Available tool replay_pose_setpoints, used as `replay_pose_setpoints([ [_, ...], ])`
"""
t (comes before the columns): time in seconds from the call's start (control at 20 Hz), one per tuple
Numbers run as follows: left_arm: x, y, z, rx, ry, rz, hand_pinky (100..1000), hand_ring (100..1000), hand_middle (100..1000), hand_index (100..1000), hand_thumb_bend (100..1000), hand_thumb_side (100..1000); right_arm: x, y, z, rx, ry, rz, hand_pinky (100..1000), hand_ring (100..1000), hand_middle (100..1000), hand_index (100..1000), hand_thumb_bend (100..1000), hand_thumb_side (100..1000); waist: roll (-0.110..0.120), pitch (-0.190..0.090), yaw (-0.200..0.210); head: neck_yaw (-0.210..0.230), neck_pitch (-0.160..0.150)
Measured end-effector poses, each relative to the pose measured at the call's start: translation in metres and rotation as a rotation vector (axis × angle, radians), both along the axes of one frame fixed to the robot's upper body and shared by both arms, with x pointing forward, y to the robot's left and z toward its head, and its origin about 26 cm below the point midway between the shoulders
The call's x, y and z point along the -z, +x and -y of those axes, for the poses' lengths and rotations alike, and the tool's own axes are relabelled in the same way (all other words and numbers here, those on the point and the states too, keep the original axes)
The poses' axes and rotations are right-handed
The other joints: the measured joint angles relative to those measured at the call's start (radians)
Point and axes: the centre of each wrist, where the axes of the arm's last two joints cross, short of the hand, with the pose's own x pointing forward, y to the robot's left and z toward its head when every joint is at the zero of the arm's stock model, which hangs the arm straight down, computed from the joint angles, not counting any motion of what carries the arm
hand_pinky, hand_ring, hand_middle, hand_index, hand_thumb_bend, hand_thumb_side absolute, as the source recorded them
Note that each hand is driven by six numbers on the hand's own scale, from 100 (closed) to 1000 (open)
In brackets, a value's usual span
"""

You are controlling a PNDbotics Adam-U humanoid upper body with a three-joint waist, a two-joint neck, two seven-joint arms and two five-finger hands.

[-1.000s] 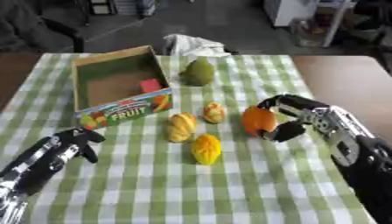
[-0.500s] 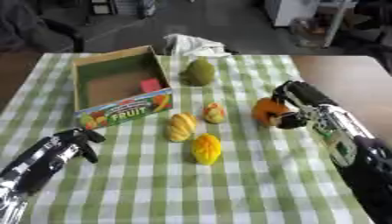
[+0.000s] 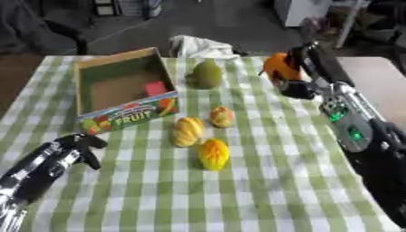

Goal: Pick up objects on the table and place them in the box.

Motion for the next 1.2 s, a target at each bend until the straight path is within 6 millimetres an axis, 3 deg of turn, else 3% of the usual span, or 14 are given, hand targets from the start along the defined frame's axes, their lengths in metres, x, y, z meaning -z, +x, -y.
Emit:
replay_pose_setpoints([
  [0.25,-0.002,0.002,0.005,0.029,-0.009,0.009,591,520,699,703,100,746,-0.03,0.011,-0.021,-0.055,0.021,0.039,640,751,296,324,100,100,0.012,0.003,0.049,-0.043,0.0],
  [0.6,-0.011,0.008,0.016,0.094,-0.016,0.04,592,520,698,704,100,744,-0.049,0.025,-0.057,-0.139,0.028,0.061,647,759,311,338,100,100,0.012,0.036,0.139,-0.124,0.0],
  [0.85,-0.015,0.011,0.022,0.138,-0.011,0.052,593,520,697,703,100,742,-0.045,0.033,-0.084,-0.195,0.031,0.036,651,778,333,361,100,100,0.011,0.062,0.18,-0.174,0.0],
  [1.2,-0.022,0.013,0.03,0.195,-0.005,0.069,593,520,697,703,100,745,-0.02,0.046,-0.109,-0.212,0.048,-0.053,665,808,395,439,100,100,0.006,0.089,0.226,-0.234,0.0],
])
